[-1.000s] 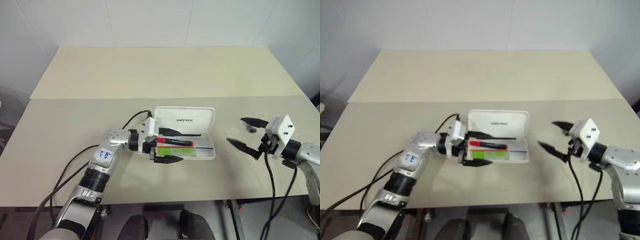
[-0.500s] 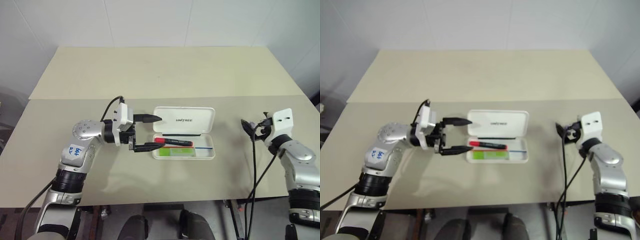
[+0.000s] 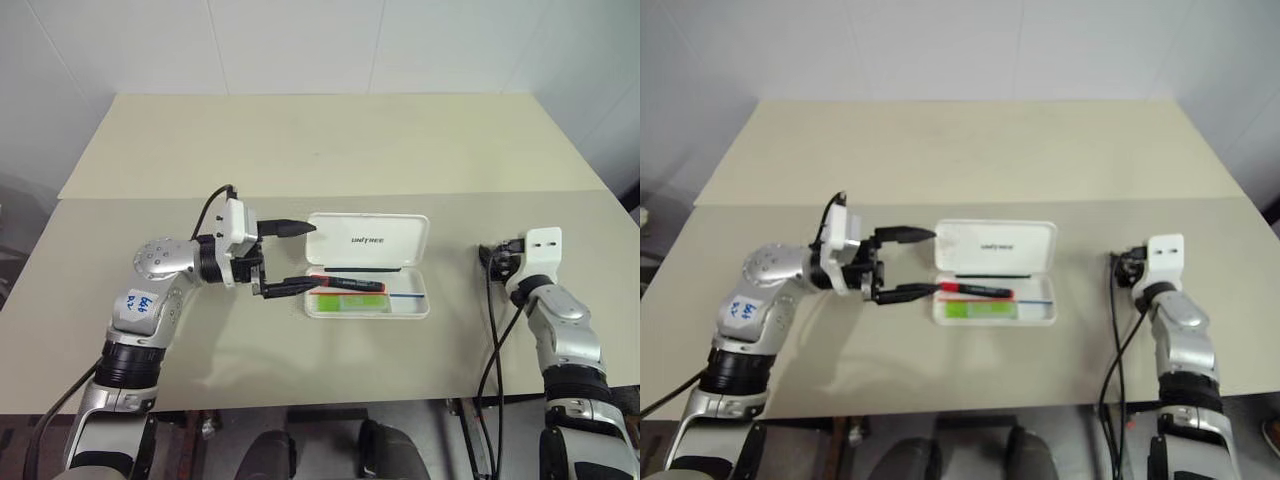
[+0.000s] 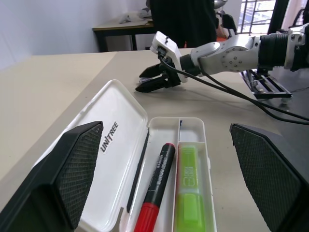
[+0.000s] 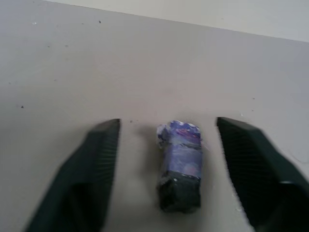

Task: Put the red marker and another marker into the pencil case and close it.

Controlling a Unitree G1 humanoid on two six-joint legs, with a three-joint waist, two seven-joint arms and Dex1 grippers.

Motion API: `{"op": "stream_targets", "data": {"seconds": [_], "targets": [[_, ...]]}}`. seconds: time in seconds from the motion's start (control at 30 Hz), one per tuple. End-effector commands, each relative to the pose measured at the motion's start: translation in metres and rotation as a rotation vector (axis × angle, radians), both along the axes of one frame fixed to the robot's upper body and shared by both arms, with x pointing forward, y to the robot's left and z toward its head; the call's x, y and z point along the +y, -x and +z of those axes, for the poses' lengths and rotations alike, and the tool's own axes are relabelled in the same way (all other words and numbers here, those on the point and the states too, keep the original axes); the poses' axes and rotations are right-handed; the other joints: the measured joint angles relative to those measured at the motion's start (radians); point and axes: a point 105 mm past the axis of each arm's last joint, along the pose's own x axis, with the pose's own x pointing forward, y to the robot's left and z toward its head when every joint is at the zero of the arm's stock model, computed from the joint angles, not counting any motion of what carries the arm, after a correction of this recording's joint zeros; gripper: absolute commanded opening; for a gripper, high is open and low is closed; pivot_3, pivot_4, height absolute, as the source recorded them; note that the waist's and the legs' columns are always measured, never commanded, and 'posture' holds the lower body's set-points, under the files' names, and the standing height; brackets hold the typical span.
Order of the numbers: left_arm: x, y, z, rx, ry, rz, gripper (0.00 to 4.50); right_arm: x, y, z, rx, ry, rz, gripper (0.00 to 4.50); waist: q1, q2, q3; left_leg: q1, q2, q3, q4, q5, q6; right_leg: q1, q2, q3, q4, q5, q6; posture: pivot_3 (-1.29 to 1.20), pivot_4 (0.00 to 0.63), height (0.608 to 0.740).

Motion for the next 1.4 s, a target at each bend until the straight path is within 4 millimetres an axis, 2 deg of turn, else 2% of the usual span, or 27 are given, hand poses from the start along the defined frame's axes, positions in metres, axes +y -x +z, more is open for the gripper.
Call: {"op": "stream_targets", "data": {"seconds": [0.03, 0.13, 0.17, 0.23, 0.4, 0.47, 0.53, 0.63, 0.77, 0.83, 1.0, 1.17, 1.4], "targets": [[-0.001, 0.006, 0.011, -0.053, 0.023, -0.01, 4.5, -0.003, 0.0, 0.003, -0.004, -0.007, -0.003, 1.69, -0.001, 0.0, 0.0, 0.0, 0.0, 0.0, 0.0, 0.0, 0.0, 0.0, 0.0, 0.0, 0.0, 0.0, 0.0, 0.0, 0.15, 0.74], [-0.001, 0.006, 0.011, -0.055, 0.023, -0.007, 4.5, -0.002, -0.001, 0.006, -0.008, -0.001, 0.007, 0.59, -0.008, 0.0, 0.0, 0.0, 0.0, 0.0, -0.001, 0.0, 0.0, 0.0, 0.0, 0.0, 0.0, 0.0, 0.0, 0.0, 0.15, 0.74], [-0.001, 0.005, 0.011, -0.056, 0.022, -0.007, 4.5, -0.002, -0.002, 0.007, -0.008, 0.003, 0.009, 0.39, -0.01, 0.0, 0.0, 0.0, 0.0, 0.0, -0.001, 0.0, 0.0, 0.0, 0.0, 0.0, 0.0, 0.0, 0.0, 0.0, 0.15, 0.74], [-0.002, 0.004, 0.011, -0.057, 0.021, -0.006, 4.5, 0.002, -0.003, 0.014, -0.028, 0.014, 0.029, 0.39, -0.012, 0.0, 0.0, 0.0, 0.0, 0.0, -0.002, 0.0, 0.0, -0.001, 0.0, 0.0, 0.0, 0.0, 0.0, 0.0, 0.15, 0.74], [0.001, 0.002, 0.009, -0.047, 0.024, 0.002, 4.5, 0.03, -0.003, 0.058, -0.173, 0.037, 0.232, 0.39, -0.022, 0.001, 0.001, 0.0, 0.0, 0.0, -0.002, 0.0, 0.0, -0.001, 0.0, 0.0, 0.0, 0.0, 0.0, 0.0, 0.15, 0.74], [0.003, 0.003, 0.005, -0.034, 0.027, 0.01, 4.5, 0.055, 0.008, 0.078, -0.227, 0.048, 0.428, 0.39, -0.024, 0.001, 0.001, 0.0, 0.0, 0.0, -0.002, 0.0, 0.0, -0.001, 0.0, 0.0, 0.0, 0.0, 0.0, 0.0, 0.15, 0.74], [0.004, 0.004, 0.001, -0.024, 0.023, 0.012, 4.5, 0.07, 0.02, 0.086, -0.228, 0.089, 0.562, 0.39, -0.023, 0.002, 0.001, 0.001, 0.0, 0.0, -0.002, 0.0, 0.0, -0.001, 0.0, 0.0, 0.0, 0.0, 0.0, 0.0, 0.15, 0.74], [0.007, 0.007, -0.005, -0.012, 0.02, 0.021, 4.5, 0.092, 0.053, 0.088, -0.197, 0.162, 0.841, 0.39, -0.013, 0.001, 0.001, 0.0, 0.001, -0.001, -0.003, 0.0, 0.0, -0.001, 0.0, -0.001, 0.0, 0.0, 0.0, 0.0, 0.15, 0.74], [0.011, 0.009, -0.009, -0.004, 0.02, 0.037, 4.5, 0.103, 0.085, 0.089, -0.132, 0.2, 1.072, 0.39, 0.0, 0.001, 0.001, 0.0, 0.0, 0.0, -0.004, -0.002, 0.002, -0.001, 0.0, -0.001, -0.001, 0.0, 0.0, 0.0, 0.15, 0.74], [0.012, 0.009, -0.01, -0.003, 0.02, 0.042, 4.5, 0.106, 0.094, 0.088, -0.104, 0.216, 1.138, 0.39, 0.002, 0.001, 0.001, 0.0, 0.0, 0.0, -0.004, -0.002, 0.003, -0.001, 0.0, -0.001, -0.001, 0.0, 0.0, 0.0, 0.15, 0.74], [0.012, 0.011, -0.011, 0.0, 0.026, 0.051, 4.5, 0.13, 0.101, 0.086, -0.099, 0.212, 1.259, 0.39, 0.001, 0.001, 0.001, 0.0, 0.0, 0.0, -0.002, -0.002, 0.003, -0.001, 0.0, -0.001, -0.002, 0.0, 0.0, 0.0, 0.15, 0.74], [0.007, 0.016, -0.012, 0.007, 0.027, 0.048, 4.5, 0.151, 0.104, 0.063, -0.04, 0.225, 1.383, 0.39, 0.001, 0.001, 0.001, 0.001, 0.0, 0.0, -0.001, -0.002, 0.003, -0.001, 0.0, -0.001, -0.001, 0.0, 0.0, 0.0, 0.15, 0.74], [0.009, 0.017, -0.01, 0.009, 0.02, 0.052, 4.5, 0.158, 0.093, 0.043, 0.005, 0.235, 1.436, 0.39, 0.002, 0.001, 0.001, 0.0, 0.0, -0.001, -0.001, -0.002, 0.003, -0.001, 0.0, -0.001, -0.001, 0.0, 0.0, 0.0, 0.15, 0.74]]}}
